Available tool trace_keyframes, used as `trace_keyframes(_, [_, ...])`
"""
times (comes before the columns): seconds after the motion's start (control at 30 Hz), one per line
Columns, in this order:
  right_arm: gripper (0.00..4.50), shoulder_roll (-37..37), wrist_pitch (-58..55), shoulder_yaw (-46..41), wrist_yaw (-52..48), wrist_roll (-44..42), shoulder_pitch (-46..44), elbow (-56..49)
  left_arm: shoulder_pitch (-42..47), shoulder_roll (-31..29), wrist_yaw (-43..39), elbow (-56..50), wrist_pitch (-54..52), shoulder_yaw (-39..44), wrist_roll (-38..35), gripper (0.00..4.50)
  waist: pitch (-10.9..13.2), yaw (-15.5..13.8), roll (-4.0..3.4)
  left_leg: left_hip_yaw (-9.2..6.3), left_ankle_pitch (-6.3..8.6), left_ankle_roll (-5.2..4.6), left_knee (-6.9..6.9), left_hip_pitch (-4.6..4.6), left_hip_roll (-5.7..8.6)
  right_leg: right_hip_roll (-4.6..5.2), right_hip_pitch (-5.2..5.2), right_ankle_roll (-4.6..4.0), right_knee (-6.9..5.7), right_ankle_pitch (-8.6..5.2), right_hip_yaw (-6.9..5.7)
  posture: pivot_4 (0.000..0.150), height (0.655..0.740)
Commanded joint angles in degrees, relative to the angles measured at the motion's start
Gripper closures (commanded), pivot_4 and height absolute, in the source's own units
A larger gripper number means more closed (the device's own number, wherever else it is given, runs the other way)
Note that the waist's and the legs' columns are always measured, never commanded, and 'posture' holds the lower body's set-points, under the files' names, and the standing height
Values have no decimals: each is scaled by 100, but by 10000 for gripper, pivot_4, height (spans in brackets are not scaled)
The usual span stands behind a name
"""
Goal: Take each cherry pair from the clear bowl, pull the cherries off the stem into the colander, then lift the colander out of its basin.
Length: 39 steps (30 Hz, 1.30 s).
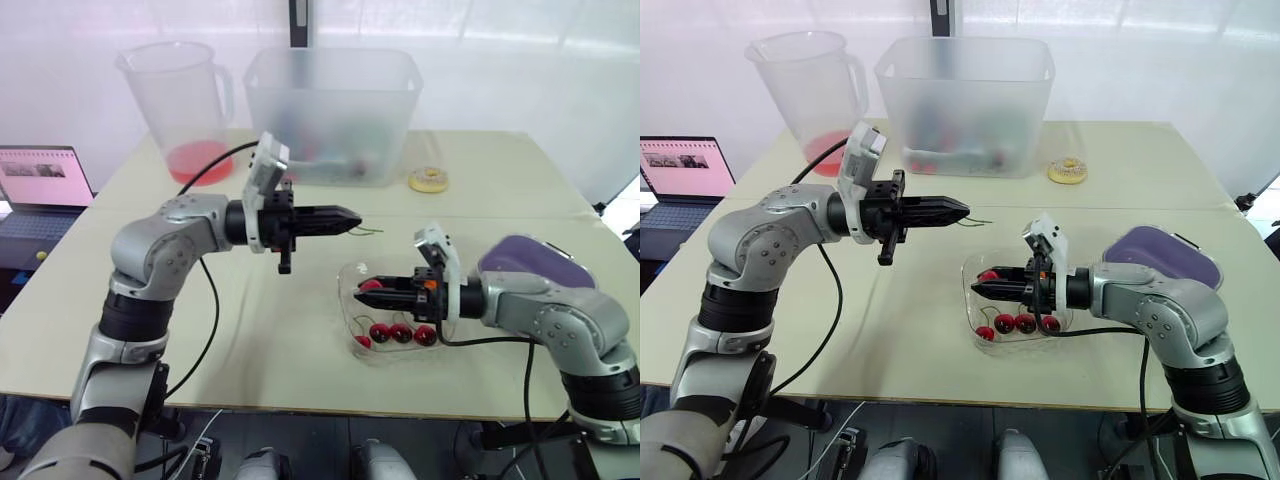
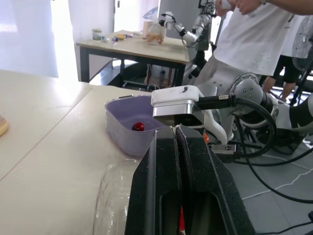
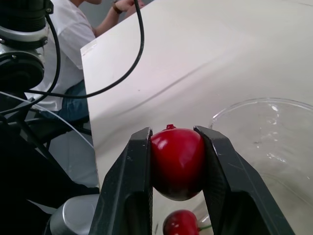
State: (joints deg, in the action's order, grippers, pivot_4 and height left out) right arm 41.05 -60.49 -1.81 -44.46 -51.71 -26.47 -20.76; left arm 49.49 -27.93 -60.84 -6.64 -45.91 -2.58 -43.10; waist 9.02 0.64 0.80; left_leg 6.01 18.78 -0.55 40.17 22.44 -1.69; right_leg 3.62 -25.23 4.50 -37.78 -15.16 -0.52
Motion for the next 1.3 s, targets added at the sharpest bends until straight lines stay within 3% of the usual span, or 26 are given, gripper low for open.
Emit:
trace_keyframes(0.03, [36340,26,62,-166,-51,-56,-66,-72,64,12,3,-108,71,121,-69,45000,0,0,0,0,0,0,0,0,0,0,0,0,0,0,0,1500,7131])
trace_keyframes(0.23, [36340,435,-131,-810,-123,-455,-280,-116,-5,-6,34,-116,86,155,-63,45000,0,-11,0,0,0,0,0,1,2,3,0,0,1,0,0,1500,7131])
trace_keyframes(0.33, [36340,1136,-188,-1269,-357,-434,-375,52,-85,-55,96,-123,90,239,-62,45000,1,-15,0,0,1,-1,0,1,1,2,1,0,2,0,0,1500,7131])
trace_keyframes(0.43, [36340,2016,25,-1515,-666,20,-407,519,-201,-110,175,-147,97,343,-72,45000,1,-9,0,0,1,-3,-2,1,2,4,1,0,6,0,0,1500,7131])
trace_keyframes(0.57, [36340,3281,1105,-1002,-1157,1483,-203,1721,-446,-165,304,-241,127,484,-68,45000,1,-9,-1,2,2,-4,-3,0,2,3,2,0,9,0,1,1500,7131])
trace_keyframes(0.8, [36340,3455,2337,-40,-1548,2968,-172,3338,-808,-168,566,-469,96,648,-139,45000,1,10,-3,6,1,-3,-4,-3,-3,-3,3,0,14,0,3,1500,7131])
trace_keyframes(1.0, [36340,3214,2742,397,-1785,3609,-231,4164,-1164,-226,744,-678,152,777,-156,45000,1,6,-4,8,0,0,-4,-4,-4,-1,5,0,14,0,2,1500,7131])
trace_keyframes(1.23, [3835,3176,2985,555,-2279,4009,-756,4697,-1374,-196,900,-743,295,822,-133,45000,1,4,-8,9,-2,3,-2,-4,-3,-1,5,0,12,0,2,1500,7131])
trace_keyframes(1.27, [241,3213,2989,552,-2355,4056,-870,4707,-1400,-204,910,-755,310,826,-142,45000,1,3,-9,9,-2,3,-2,-4,-3,0,5,0,12,0,1,1500,7131])
trace_keyframes(1.3, [241,3282,3002,564,-2421,4132,-953,4672,-1438,-215,920,-780,318,832,-153,45000,1,4,-9,9,-2,3,-2,-4,-3,-1,5,0,12,0,1,1500,7131])
